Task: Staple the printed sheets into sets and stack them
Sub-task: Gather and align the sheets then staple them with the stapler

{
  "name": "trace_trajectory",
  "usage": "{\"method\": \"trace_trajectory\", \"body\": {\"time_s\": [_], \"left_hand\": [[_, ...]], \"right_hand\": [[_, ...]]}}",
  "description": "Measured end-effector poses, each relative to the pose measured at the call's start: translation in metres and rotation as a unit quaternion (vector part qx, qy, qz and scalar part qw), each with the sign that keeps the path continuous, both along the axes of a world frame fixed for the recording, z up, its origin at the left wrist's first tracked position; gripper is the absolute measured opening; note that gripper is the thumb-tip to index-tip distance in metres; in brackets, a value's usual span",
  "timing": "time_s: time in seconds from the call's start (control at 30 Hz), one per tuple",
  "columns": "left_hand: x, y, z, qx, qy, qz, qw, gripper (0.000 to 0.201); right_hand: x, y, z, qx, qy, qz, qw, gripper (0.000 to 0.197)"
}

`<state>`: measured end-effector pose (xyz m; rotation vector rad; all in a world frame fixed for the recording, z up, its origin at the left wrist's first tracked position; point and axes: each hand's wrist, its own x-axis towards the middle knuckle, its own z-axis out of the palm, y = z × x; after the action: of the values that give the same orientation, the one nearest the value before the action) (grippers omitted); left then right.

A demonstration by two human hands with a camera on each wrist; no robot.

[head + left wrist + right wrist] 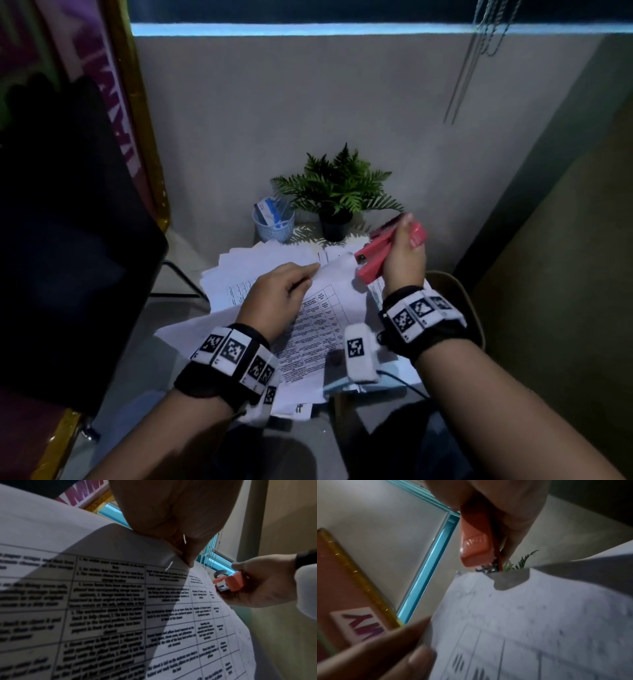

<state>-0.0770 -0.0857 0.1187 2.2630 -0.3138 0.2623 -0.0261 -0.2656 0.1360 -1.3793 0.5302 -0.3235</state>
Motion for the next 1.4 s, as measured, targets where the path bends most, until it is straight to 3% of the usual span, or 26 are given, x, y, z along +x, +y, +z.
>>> {"method": "trace_trajectory", "body": {"time_s": [0.33,0.63,0.7,0.8,0.83,0.97,1.03,1.1,1.17,1.27,1.33,1.4], "left_hand": [[-0.031,-0.006,0.024,0.021,-0.055,-0.029,0.998,0.028],[-0.053,-0.014,0.040,0.008,-0.001,-0.021,1.000,0.030],[-0.055,-0.010,0.040,0.047,0.036,-0.017,0.998,0.033],[-0.054,0.002,0.040,0.212,0.058,-0.012,0.975,0.010],[-0.053,0.006,0.039,0.235,0.056,-0.004,0.970,0.016],[-0.047,0.022,0.039,0.228,0.015,0.077,0.970,0.021],[-0.042,0.032,0.038,0.204,0.006,0.123,0.971,0.021],[-0.039,0.041,0.039,0.123,-0.001,0.159,0.980,0.022],[-0.036,0.046,0.038,-0.020,-0.008,0.174,0.985,0.017],[-0.032,0.040,0.036,-0.229,-0.004,0.175,0.958,0.012],[-0.029,0.032,0.035,-0.303,-0.003,0.161,0.939,0.017],[-0.024,0.027,0.033,-0.315,-0.004,0.150,0.937,0.020]], "right_hand": [[-0.040,0.037,0.024,0.013,0.000,-0.033,0.999,0.060],[-0.049,0.041,0.037,0.033,-0.027,-0.066,0.997,0.045],[-0.048,0.039,0.039,0.032,-0.041,-0.055,0.997,0.042],[-0.046,0.035,0.042,0.053,-0.065,-0.025,0.996,0.037],[-0.046,0.033,0.044,0.054,-0.077,-0.020,0.995,0.035],[-0.048,0.013,0.054,0.084,-0.107,-0.050,0.989,0.025],[-0.048,-0.004,0.055,0.127,-0.107,-0.071,0.984,0.028],[-0.051,-0.021,0.051,0.157,-0.107,-0.033,0.981,0.033],[-0.059,-0.029,0.040,0.167,-0.090,0.062,0.980,0.033],[-0.075,-0.022,0.019,0.139,-0.018,0.221,0.965,0.037],[-0.079,-0.014,0.003,0.119,0.026,0.304,0.945,0.039],[-0.078,-0.008,-0.010,0.090,0.066,0.349,0.930,0.043]]}}
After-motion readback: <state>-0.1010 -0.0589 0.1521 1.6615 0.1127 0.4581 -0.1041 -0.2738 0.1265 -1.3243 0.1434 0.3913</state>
